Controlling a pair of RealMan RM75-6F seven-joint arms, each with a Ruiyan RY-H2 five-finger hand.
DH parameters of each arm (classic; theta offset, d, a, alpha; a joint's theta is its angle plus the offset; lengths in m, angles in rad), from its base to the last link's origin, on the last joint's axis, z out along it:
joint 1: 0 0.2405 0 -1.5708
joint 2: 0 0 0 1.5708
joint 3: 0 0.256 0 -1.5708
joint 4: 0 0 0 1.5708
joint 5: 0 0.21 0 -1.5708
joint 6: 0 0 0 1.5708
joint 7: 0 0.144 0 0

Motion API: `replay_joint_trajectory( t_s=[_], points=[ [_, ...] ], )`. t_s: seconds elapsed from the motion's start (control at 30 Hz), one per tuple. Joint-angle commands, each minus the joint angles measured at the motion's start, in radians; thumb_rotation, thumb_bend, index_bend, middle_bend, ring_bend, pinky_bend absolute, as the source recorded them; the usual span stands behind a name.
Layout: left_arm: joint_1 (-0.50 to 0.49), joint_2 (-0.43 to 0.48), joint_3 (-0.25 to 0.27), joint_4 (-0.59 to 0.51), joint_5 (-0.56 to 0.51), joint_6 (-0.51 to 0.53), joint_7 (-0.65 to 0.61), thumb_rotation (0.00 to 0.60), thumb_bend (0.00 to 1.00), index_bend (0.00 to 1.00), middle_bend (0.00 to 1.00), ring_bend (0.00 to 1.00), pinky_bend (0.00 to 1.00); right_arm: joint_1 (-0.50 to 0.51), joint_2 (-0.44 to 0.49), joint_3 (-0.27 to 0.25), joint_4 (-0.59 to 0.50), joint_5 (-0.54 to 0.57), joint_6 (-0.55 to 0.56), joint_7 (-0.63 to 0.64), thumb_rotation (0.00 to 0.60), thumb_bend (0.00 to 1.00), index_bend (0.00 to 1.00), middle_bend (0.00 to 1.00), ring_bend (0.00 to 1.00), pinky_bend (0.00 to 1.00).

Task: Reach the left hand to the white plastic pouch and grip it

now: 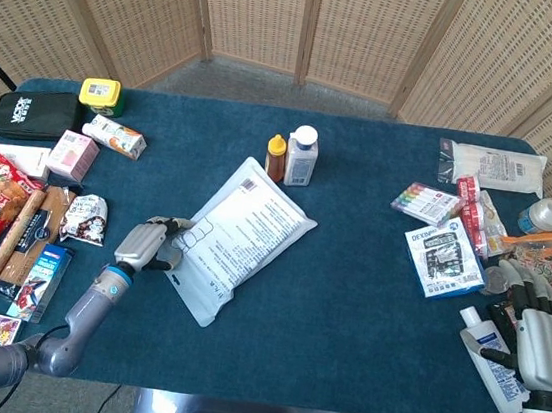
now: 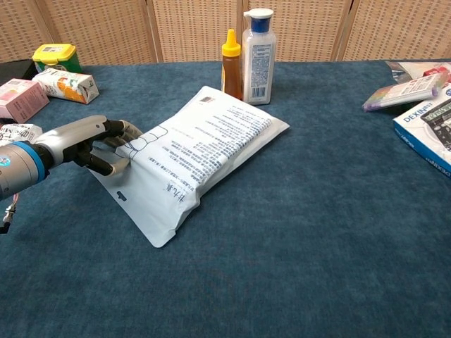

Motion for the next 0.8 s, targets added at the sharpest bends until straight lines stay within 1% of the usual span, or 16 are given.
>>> replay_joint_trajectory(
  t_s=[0.03,0.1,0.27,0.37,0.43,0.57,0.7,0.8],
  points=[
    [0.004,-0.003,-0.007,-0.003,0.004,0.022,-0.006,0.600,0.62,0.67,0.45,0.73,0.75,-0.004,0.005,0.000,0.000,-0.005,0.002,0.012,0.600,0.10,0.00,0.00,0.00,0.00],
    [0.006,0.002,-0.014,-0.011,0.010,0.038,-0.014,0.600,0.64,0.68,0.47,0.74,0.77,-0.006,0.006,0.001,0.001,-0.010,0.006,0.021,0.600,0.10,0.00,0.00,0.00,0.00],
    [0.011,0.025,-0.022,-0.042,0.031,0.074,-0.024,0.600,0.68,0.70,0.49,0.75,0.77,-0.007,0.007,0.000,0.004,-0.021,0.007,0.046,0.600,0.10,0.00,0.00,0.00,0.00],
    [0.019,0.031,-0.032,-0.061,0.039,0.106,-0.037,0.600,0.70,0.72,0.51,0.77,0.79,-0.009,0.006,0.001,0.008,-0.025,0.010,0.058,0.600,0.10,0.00,0.00,0.00,0.00],
    [0.026,0.030,-0.043,-0.068,0.049,0.135,-0.062,0.600,0.72,0.75,0.54,0.79,0.81,-0.010,0.006,0.002,0.011,-0.026,0.012,0.061,0.600,0.10,0.00,0.00,0.00,0.00],
    [0.039,0.029,-0.067,-0.067,0.074,0.203,-0.107,0.600,0.75,0.82,0.63,0.88,0.91,-0.012,0.007,0.002,0.009,-0.030,0.016,0.060,0.600,0.10,0.00,0.00,0.00,0.00],
    [0.055,0.082,-0.085,-0.125,0.115,0.248,-0.182,0.600,0.76,0.87,0.68,0.93,0.96,-0.012,0.000,0.000,0.011,-0.033,0.015,0.060,0.600,0.10,0.00,0.00,0.00,0.00],
    [0.070,0.135,-0.092,-0.176,0.159,0.291,-0.228,0.600,0.76,0.88,0.70,0.95,0.98,-0.010,-0.009,-0.001,0.016,-0.034,0.011,0.061,0.600,0.10,0.00,0.00,0.00,0.00]
  ],
)
